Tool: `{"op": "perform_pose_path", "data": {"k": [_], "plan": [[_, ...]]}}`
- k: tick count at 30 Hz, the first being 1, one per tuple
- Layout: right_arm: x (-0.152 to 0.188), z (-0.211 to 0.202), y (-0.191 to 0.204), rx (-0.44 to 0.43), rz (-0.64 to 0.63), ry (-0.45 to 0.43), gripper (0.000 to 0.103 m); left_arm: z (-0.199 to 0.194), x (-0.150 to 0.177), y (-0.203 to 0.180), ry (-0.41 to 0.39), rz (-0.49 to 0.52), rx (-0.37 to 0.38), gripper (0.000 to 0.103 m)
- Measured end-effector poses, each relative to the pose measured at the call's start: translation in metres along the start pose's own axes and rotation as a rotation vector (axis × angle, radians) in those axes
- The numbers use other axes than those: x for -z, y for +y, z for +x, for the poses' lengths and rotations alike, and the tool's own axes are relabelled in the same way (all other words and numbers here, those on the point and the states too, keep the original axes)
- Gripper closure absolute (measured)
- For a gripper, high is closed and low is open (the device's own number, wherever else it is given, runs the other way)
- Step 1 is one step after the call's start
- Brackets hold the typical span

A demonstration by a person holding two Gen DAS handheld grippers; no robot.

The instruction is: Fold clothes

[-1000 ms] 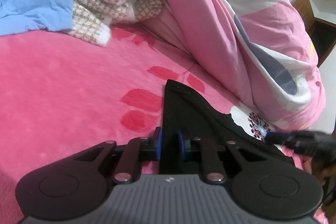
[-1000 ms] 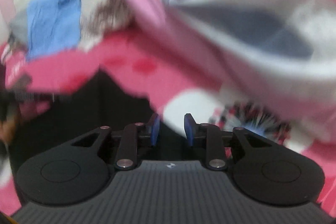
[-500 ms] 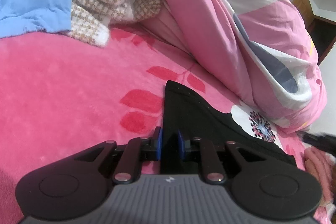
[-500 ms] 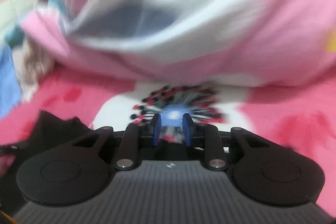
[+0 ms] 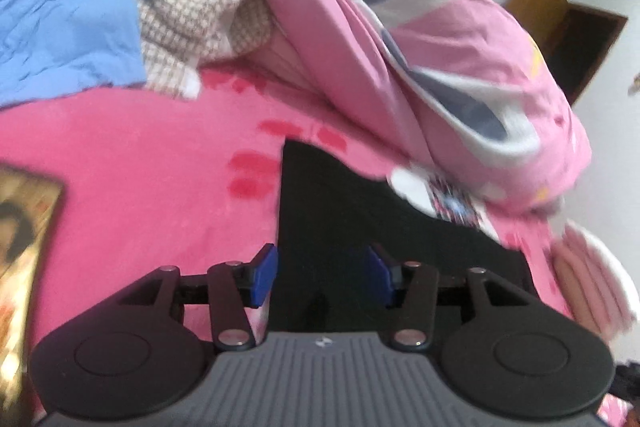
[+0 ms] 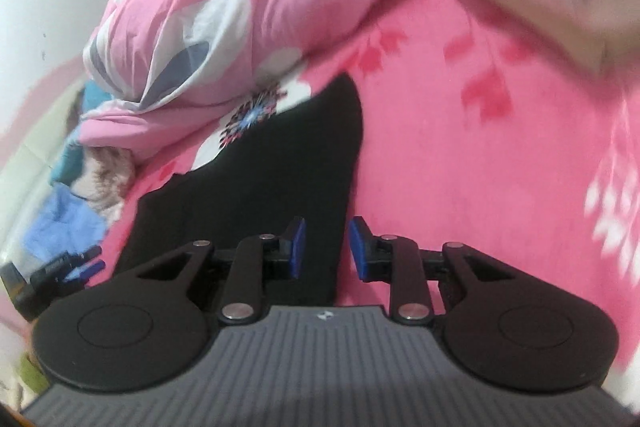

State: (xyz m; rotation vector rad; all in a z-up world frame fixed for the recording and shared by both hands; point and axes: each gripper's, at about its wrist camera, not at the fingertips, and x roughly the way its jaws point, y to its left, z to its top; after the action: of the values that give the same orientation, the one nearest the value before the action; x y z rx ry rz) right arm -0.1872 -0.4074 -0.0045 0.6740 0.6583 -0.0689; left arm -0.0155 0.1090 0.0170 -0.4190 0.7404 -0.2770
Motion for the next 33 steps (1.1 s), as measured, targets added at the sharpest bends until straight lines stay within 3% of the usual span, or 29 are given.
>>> {"op": "perform_pose_path", "data": {"k": [10, 14, 19, 22, 24, 25, 30, 33], "plan": [[0.017, 0.024, -0.019, -0.151, 0.054, 0.034, 0.082, -0.064, 0.044, 0.025, 0.096, -0.057, -0.055, 0.055], [0.019, 0.020, -0.025, -0.184, 0.066, 0.019, 0.081, -0.071, 0.054, 0.039, 0.092, -0.112, -0.064, 0.055], [0.019, 0.024, -0.029, -0.182, 0.093, 0.019, 0.080, -0.060, 0.053, 0.043, 0.066, -0.178, -0.014, 0.056], [0.019, 0.027, -0.026, -0.187, 0.081, 0.014, 0.080, -0.048, 0.052, 0.041, 0.056, -0.209, 0.007, 0.065], [0.020, 0.030, -0.023, -0.191, 0.068, 0.011, 0.091, -0.039, 0.054, 0.038, 0.061, -0.203, 0.004, 0.081], [0.020, 0.030, -0.022, -0.189, 0.058, 0.010, 0.101, -0.036, 0.055, 0.037, 0.064, -0.203, -0.008, 0.095], [0.008, 0.008, -0.017, -0.271, 0.006, -0.048, 0.102, -0.037, 0.053, 0.047, 0.039, -0.293, 0.042, 0.099], [0.006, 0.003, -0.027, -0.267, 0.019, -0.038, 0.102, -0.038, 0.053, 0.062, 0.049, -0.370, 0.087, 0.099]]}}
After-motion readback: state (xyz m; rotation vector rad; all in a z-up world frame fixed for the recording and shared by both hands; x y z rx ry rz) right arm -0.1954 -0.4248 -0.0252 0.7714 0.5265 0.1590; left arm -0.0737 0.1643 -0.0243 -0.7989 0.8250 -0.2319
